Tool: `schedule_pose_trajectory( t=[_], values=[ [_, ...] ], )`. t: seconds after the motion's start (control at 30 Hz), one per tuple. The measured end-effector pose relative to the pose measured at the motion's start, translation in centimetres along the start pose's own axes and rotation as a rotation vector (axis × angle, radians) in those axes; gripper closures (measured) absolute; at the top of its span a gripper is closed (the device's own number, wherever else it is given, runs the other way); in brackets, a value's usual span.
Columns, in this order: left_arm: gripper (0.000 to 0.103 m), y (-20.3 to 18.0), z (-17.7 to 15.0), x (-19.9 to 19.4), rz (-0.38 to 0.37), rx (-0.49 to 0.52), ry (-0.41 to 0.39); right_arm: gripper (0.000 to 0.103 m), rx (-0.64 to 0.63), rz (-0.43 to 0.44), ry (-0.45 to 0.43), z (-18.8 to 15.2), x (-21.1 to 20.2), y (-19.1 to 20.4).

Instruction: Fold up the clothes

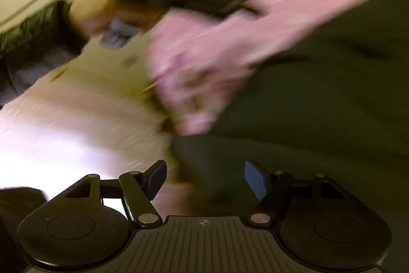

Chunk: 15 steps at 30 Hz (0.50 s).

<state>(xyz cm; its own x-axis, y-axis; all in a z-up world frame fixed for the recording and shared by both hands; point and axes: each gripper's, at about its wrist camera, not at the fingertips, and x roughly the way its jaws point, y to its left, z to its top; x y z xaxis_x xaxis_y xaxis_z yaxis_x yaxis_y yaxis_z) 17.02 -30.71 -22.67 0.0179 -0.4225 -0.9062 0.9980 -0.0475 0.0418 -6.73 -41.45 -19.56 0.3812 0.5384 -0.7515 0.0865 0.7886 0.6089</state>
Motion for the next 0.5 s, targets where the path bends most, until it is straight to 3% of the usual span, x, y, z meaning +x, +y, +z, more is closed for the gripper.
schedule_pose_trajectory(
  t=[0.1, 0.23, 0.3, 0.43, 0.47, 0.5],
  values=[
    [0.052, -1.1, 4.9, 4.8, -0.017, 0.032, -0.035, 0.032, 0.080, -0.286, -0.126, -1.4, -7.0, -9.2],
    [0.052, 0.0, 9.3, 12.3, -0.016, -0.015, 0.010, 0.032, 0.125, -0.528, -0.198, -1.6, -11.7, -21.1],
    [0.052, 0.9, 10.7, 15.4, -0.015, -0.055, 0.034, 0.032, 0.093, -0.580, -0.199, -1.0, -12.4, -25.7],
    [0.048, 2.2, 11.9, 18.1, -0.050, -0.130, 0.054, 0.032, 0.126, -0.521, -0.209, -0.5, -11.4, -29.1],
    [0.060, 2.2, 11.9, 17.9, -0.059, -0.130, 0.054, 0.032, 0.136, -0.503, -0.211, -0.4, -11.1, -29.8],
    [0.084, 2.2, 11.9, 17.7, -0.067, -0.131, 0.055, 0.034, 0.146, -0.485, -0.214, -0.3, -10.8, -30.6]
  ],
)
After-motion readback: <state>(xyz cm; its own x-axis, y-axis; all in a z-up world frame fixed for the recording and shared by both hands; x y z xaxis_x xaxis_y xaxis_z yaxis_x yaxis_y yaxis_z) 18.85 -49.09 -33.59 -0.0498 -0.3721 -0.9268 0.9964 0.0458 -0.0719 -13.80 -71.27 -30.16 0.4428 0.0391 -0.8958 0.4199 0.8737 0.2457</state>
